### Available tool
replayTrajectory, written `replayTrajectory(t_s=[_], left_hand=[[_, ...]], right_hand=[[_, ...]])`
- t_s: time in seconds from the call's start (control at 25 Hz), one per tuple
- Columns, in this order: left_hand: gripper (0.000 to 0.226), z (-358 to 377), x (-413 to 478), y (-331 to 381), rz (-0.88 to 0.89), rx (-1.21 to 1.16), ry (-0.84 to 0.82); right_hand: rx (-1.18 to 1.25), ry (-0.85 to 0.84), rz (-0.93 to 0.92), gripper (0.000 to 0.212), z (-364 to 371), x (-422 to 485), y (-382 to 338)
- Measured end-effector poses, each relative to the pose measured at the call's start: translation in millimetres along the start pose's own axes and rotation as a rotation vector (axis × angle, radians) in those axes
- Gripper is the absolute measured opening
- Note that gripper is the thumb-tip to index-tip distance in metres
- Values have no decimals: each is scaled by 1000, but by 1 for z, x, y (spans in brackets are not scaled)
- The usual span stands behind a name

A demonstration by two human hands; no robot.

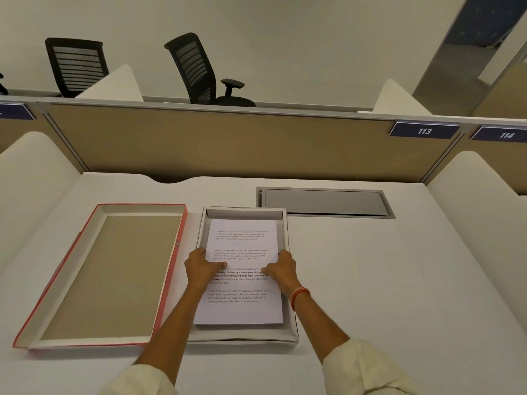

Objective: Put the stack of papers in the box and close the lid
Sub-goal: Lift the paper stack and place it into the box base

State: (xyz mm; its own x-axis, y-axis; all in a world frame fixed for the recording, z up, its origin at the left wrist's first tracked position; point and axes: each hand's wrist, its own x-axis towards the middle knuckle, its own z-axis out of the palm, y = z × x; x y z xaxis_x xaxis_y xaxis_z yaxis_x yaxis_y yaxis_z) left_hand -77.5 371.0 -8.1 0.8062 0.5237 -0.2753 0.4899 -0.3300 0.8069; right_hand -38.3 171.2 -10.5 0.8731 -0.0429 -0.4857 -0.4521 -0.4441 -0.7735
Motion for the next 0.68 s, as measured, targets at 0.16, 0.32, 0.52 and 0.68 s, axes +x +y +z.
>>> replayTrajectory(t_s=[0.16, 0.32, 0.52, 0.68], left_hand=[[49, 1, -1, -1, -9, 41, 1], [51, -1, -6, 3, -33, 48, -31], [52, -13, -21, 19, 117, 263, -19], [55, -24, -56, 44, -138, -225, -212]], right_hand=[[-25, -8, -4, 50, 1, -1, 0], [-18, -23, -17, 51, -1, -3, 0], [-119, -61, -132, 50, -4, -4, -6], [-182, -62, -356, 61, -16, 7, -36]])
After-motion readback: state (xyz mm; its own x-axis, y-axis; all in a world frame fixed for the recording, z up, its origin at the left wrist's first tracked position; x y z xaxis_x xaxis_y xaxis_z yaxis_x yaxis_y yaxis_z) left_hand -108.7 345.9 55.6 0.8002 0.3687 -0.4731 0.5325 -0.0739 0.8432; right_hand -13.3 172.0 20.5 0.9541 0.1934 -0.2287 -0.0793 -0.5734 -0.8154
